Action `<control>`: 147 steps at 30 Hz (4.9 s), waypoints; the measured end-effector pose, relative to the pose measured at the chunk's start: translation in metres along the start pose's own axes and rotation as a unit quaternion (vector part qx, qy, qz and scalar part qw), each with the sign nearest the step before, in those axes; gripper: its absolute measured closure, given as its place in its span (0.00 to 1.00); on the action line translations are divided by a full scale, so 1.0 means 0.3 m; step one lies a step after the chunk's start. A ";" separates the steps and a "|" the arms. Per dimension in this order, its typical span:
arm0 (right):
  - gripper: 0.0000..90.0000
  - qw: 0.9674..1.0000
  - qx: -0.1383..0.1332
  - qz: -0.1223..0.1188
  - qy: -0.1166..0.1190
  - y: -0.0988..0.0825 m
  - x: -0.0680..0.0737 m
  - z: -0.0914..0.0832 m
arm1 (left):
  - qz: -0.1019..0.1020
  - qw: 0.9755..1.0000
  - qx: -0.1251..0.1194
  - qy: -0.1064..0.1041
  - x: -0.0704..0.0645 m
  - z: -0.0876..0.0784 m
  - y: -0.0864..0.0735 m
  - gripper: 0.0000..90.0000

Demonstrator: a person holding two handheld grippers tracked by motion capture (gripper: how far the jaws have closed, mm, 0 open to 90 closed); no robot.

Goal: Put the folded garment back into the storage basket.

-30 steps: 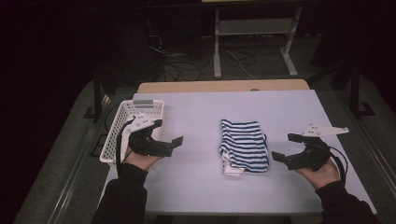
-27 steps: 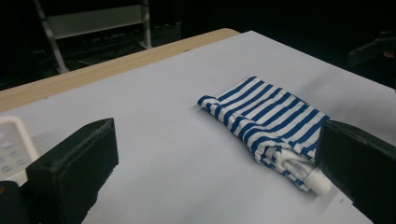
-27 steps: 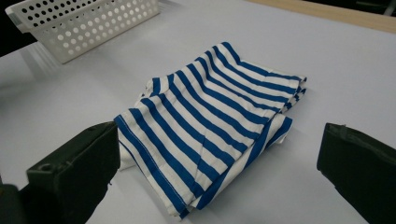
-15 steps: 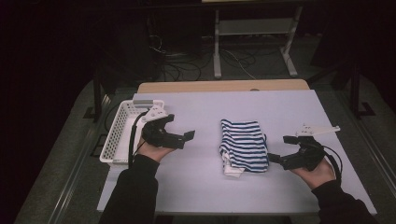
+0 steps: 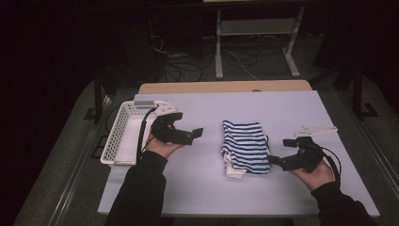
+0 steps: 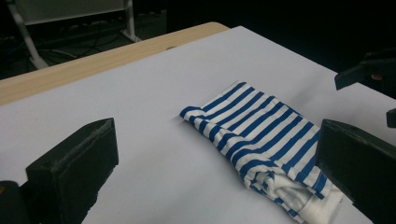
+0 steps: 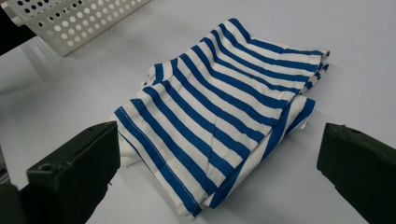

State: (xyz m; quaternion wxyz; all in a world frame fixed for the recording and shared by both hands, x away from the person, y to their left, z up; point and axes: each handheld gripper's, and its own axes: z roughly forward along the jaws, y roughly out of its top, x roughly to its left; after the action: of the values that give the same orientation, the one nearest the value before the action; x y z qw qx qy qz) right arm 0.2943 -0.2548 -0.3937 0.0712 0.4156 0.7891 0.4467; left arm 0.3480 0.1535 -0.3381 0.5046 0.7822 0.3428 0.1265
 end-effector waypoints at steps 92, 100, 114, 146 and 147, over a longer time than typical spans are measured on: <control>0.47 0.977 0.144 0.141 0.073 -0.069 -0.045 0.167 | -0.155 0.977 0.121 -0.084 0.055 0.524 -0.111 0.30; 0.72 0.978 0.158 0.118 0.069 -0.068 -0.026 0.183 | -0.155 0.976 0.134 -0.070 0.037 0.544 -0.116 0.54; 0.90 0.979 0.153 0.117 0.073 -0.066 -0.021 0.187 | -0.162 0.974 0.140 -0.077 0.028 0.560 -0.129 0.91; 0.91 0.987 0.108 0.091 0.075 0.009 0.043 0.137 | -0.126 0.984 0.107 -0.062 0.027 0.452 -0.030 0.94; 0.91 0.988 0.104 0.088 0.076 0.021 0.051 0.136 | -0.125 0.985 0.102 -0.058 0.023 0.440 -0.015 0.94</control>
State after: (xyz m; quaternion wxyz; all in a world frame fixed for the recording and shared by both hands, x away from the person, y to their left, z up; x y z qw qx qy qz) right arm 0.3078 -0.2159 -0.4091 -0.0719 0.4535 0.7950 0.3965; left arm 0.4232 0.0663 -0.4036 0.4528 0.7869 0.4189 -0.0191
